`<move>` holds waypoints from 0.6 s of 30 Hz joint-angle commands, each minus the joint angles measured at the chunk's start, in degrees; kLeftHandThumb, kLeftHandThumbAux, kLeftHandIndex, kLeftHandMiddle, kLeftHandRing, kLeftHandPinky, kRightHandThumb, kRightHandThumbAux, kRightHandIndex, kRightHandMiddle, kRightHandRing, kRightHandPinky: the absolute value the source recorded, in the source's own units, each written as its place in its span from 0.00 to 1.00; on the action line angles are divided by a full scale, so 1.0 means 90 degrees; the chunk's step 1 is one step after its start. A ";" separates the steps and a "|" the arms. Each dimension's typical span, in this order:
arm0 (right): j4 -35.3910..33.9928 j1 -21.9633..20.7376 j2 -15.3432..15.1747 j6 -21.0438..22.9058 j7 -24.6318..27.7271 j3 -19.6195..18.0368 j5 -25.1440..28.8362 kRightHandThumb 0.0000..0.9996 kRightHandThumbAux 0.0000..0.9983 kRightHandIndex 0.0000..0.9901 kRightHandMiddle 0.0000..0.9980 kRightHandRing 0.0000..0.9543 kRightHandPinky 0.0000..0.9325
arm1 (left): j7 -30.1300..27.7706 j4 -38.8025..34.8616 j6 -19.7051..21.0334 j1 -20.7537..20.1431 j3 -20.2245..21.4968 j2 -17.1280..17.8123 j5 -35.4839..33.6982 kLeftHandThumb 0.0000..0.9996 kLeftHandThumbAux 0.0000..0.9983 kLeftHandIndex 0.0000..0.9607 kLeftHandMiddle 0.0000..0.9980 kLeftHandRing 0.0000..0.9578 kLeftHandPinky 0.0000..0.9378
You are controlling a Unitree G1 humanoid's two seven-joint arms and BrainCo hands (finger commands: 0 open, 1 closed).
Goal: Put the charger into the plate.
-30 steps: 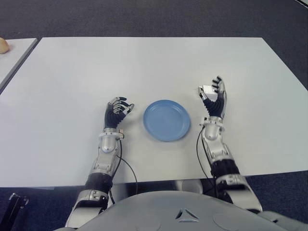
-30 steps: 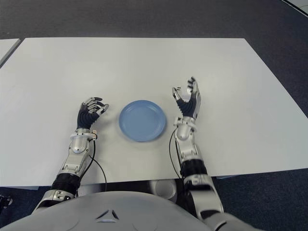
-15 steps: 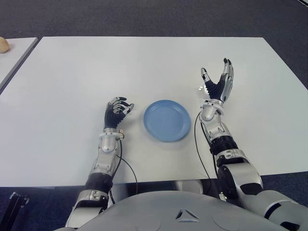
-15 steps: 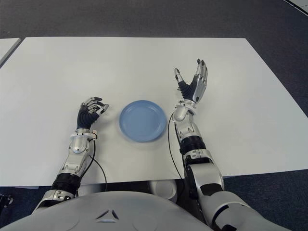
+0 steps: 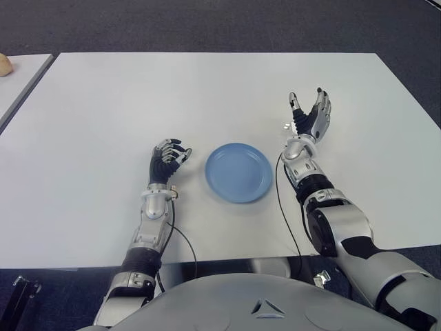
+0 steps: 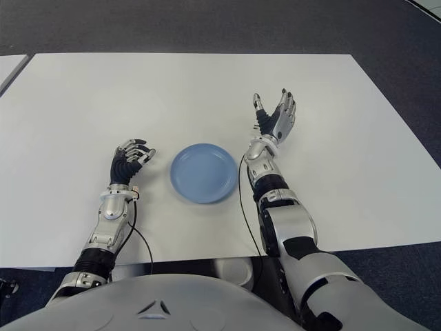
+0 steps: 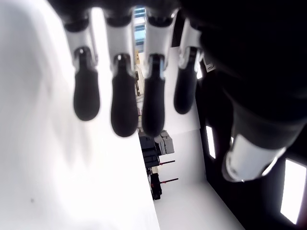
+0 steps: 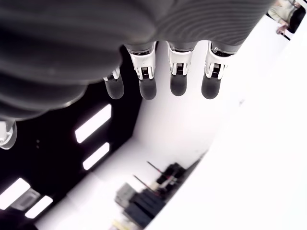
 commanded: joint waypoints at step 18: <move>0.0880 -0.0511 -0.0003 0.2411 0.1620 0.0455 0.0323 0.60 0.16 0.00 0.00 0.00 0.00 | 0.0012 -0.0094 0.0100 0.0022 0.0020 -0.0045 -0.0076 0.83 0.68 0.40 0.51 0.65 0.64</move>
